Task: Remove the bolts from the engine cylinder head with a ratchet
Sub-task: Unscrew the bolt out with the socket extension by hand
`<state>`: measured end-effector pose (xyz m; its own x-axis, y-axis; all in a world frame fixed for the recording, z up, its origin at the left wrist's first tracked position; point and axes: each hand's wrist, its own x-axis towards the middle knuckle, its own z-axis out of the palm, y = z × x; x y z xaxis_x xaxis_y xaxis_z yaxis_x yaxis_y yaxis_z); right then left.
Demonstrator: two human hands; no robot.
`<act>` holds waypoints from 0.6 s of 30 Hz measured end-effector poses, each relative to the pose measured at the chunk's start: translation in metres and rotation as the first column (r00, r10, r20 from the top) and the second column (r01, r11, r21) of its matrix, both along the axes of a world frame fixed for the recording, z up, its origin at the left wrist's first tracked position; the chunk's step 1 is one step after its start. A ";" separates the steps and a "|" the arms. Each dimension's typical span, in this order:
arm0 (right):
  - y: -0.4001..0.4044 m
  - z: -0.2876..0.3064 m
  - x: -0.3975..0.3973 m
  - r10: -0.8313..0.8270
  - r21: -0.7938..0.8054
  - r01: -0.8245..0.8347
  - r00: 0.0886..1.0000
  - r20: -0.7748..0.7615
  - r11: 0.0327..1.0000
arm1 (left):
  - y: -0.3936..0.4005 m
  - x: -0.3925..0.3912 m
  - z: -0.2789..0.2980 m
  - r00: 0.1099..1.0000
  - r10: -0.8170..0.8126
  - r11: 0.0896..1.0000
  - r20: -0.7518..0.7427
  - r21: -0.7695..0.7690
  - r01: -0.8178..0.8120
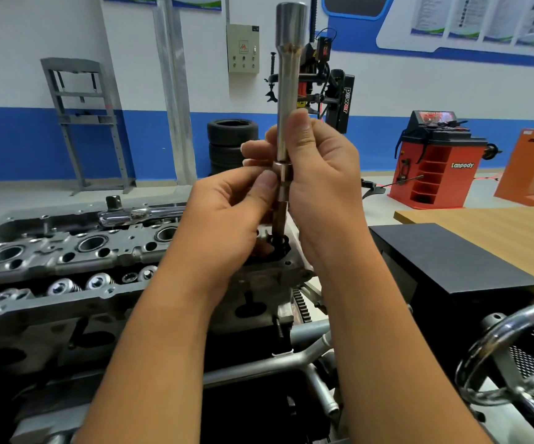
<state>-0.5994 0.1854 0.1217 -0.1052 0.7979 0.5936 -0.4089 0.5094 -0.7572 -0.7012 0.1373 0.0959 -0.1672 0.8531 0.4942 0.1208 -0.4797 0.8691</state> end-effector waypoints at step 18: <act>0.011 0.031 0.031 0.142 0.163 -0.173 0.972 0.187 0.971 | 0.004 -0.007 0.022 0.955 -0.092 0.995 -0.284 -0.074 0.074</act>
<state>-0.5681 0.1966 0.1528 -0.3340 0.6468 0.6856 -0.3657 0.5815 -0.7267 -0.7084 0.1414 0.1179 0.0464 0.8882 0.4570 0.3307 -0.4454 0.8320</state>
